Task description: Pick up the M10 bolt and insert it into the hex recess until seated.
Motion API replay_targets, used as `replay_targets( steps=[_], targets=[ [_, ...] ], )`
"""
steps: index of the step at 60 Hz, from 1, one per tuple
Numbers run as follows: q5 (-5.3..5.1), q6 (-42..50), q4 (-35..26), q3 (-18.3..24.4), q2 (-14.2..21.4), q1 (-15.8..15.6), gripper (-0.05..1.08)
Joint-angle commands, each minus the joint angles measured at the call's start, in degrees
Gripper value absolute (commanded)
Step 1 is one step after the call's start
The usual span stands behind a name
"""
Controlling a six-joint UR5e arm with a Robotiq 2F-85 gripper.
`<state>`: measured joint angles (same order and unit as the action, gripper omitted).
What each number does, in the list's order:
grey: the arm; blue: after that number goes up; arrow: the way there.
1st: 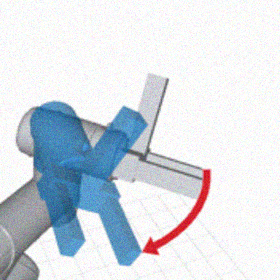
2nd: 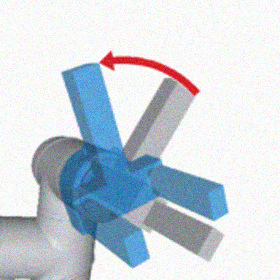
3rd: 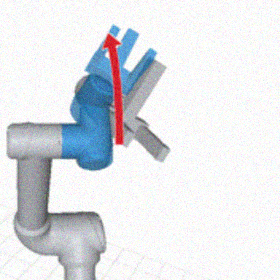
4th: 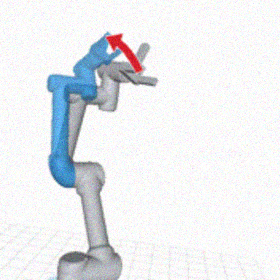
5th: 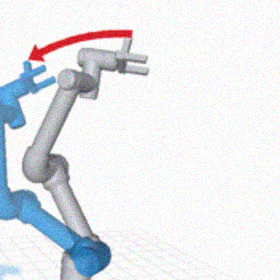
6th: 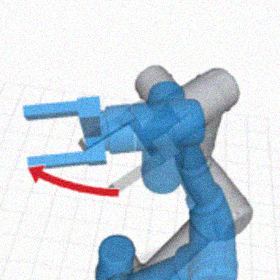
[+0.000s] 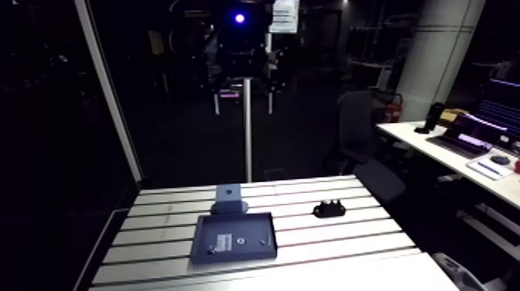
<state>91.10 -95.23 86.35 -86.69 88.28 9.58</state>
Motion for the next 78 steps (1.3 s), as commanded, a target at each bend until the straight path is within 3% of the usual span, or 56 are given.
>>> replay_targets(
  steps=[1,40,51,55,65,78],
  targets=[
    [1.94,-2.2,-1.0,0.6,-0.6,-2.0,0.01],
    [2.2,-2.5,-0.8,0.6,-0.6,-1.6,0.01],
    [3.24,-5.3,-0.5,0.6,-0.8,-1.0,0.01],
    [3.25,-7.1,-0.1,0.3,-0.7,0.0,0.01],
    [3.01,-13.1,2.9,-1.0,-0.7,6.5,0.01],
    [2.38,-16.2,5.7,-2.3,-1.0,9.6,0.01]
  ],
)
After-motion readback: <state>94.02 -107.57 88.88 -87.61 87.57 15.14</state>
